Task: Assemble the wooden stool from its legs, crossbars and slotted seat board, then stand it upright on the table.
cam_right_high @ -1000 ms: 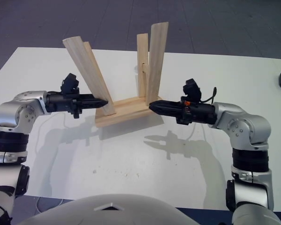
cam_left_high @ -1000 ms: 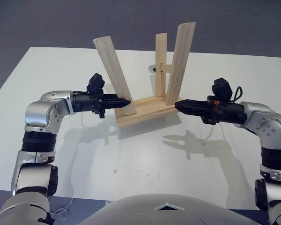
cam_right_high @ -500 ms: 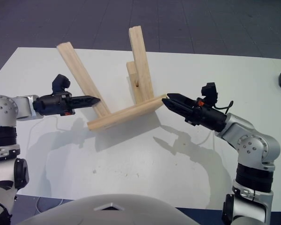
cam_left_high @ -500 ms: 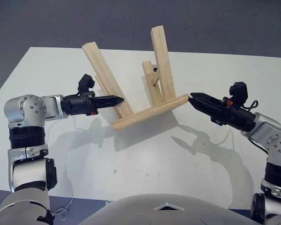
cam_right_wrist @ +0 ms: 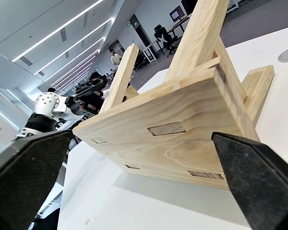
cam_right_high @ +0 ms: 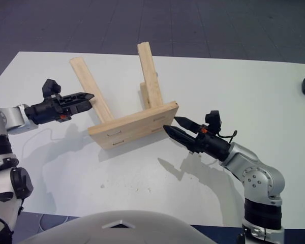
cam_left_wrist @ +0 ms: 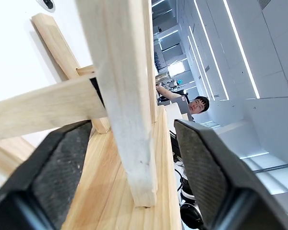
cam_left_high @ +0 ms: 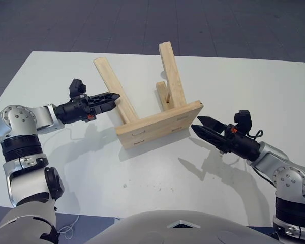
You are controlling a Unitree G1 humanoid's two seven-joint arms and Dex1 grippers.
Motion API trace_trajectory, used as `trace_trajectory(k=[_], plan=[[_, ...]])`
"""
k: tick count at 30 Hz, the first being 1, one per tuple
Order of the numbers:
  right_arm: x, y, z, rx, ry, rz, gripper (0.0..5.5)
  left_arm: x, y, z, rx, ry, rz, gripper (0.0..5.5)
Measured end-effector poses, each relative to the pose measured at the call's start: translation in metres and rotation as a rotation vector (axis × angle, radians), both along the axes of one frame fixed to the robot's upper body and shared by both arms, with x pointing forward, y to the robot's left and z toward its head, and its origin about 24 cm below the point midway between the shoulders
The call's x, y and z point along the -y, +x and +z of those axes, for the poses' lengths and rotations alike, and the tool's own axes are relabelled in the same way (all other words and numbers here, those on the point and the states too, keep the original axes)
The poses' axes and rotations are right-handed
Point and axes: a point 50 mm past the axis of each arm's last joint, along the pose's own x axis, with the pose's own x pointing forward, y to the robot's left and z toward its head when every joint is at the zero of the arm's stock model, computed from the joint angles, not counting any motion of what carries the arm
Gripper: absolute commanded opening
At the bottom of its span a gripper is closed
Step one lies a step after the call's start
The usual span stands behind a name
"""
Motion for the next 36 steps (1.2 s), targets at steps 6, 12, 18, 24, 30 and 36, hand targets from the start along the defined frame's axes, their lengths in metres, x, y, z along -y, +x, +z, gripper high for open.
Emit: trace_trajectory(k=[6, 12, 18, 24, 30, 36], plan=[[0.026, -0.003, 0.006, 0.04, -0.1, -0.076, 5.4, -0.005, -0.033, 0.024, 0.449, 0.357, -0.047, 4.95], [0.039, 0.011, -0.011, 0.184, -0.472, 0.013, 5.4, 0.004, -0.053, 0.035, 0.697, 0.488, -0.118, 5.39], [0.048, 0.049, -0.014, 0.352, -0.678, 0.142, 5.4, 0.02, -0.066, 0.037, 0.7, 0.392, -0.307, 5.39], [0.027, 0.086, -0.012, 0.472, -0.698, 0.236, 5.4, 0.028, -0.055, 0.003, 0.749, 0.55, -0.355, 5.39], [0.002, 0.098, -0.015, 0.503, -0.658, 0.389, 4.59, 0.04, -0.049, -0.023, 0.827, 0.611, -0.374, 5.2], [0.006, 0.089, -0.016, 0.469, -0.636, 0.421, 3.62, 0.034, -0.039, -0.032, 0.81, 0.606, -0.355, 4.26]])
